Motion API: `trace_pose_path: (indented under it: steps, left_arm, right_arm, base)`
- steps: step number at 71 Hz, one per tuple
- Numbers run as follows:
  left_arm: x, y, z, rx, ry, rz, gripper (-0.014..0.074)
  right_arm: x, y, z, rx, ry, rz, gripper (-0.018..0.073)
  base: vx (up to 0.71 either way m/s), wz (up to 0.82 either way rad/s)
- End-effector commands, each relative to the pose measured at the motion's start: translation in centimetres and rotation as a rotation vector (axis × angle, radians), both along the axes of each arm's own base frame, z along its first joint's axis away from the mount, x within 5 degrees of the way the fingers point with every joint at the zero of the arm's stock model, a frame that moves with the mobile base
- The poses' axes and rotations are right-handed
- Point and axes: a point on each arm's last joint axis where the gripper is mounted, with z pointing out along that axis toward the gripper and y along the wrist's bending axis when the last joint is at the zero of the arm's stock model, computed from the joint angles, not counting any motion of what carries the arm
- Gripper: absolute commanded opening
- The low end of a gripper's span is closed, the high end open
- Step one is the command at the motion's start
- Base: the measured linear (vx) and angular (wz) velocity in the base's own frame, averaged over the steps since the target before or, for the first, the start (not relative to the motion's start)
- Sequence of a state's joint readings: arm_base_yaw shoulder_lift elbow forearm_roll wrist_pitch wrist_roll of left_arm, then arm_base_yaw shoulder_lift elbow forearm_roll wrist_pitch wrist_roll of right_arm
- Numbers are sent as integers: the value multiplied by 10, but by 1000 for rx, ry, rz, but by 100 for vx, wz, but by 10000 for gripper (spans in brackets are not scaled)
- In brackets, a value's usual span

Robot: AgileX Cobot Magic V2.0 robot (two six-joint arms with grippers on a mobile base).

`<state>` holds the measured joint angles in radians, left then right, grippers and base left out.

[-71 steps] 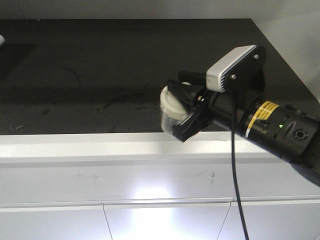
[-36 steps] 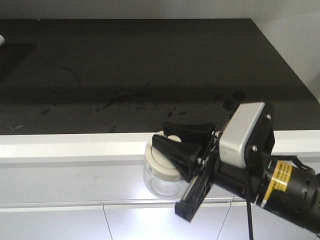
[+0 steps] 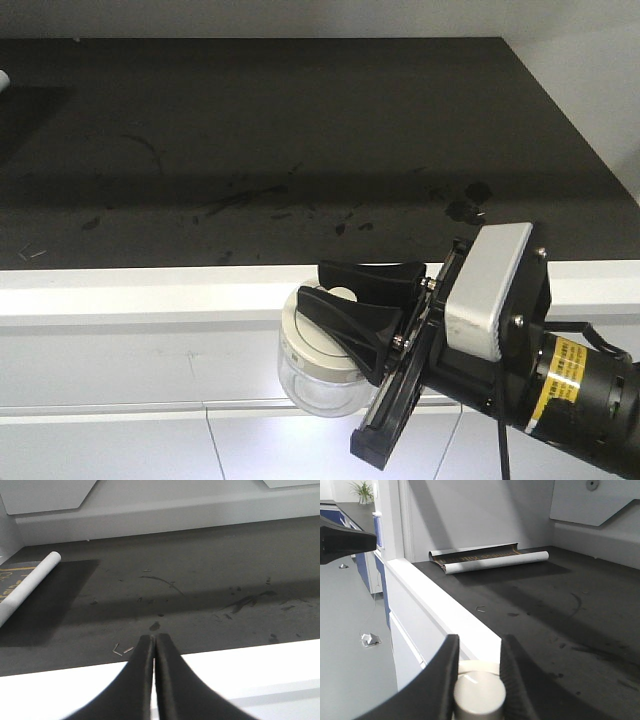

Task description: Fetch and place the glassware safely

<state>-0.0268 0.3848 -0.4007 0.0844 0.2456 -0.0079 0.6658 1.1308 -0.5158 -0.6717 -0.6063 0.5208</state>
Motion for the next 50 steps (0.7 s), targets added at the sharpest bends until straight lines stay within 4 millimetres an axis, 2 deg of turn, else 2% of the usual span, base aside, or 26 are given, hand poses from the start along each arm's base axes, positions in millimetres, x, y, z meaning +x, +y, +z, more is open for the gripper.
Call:
trace_pose_path:
  steps: [1,50]
  left_arm:
    - [1,-1,13,-13,-82,-5,-7]
    - [1,-1,13,-13,-82,-5,-7]
  right_arm:
    - [-4,1,24,118,-77,40,-3]
    - [-4,1,24,118,-77,40,-3]
  base:
    - [0,0]
    - [0,0]
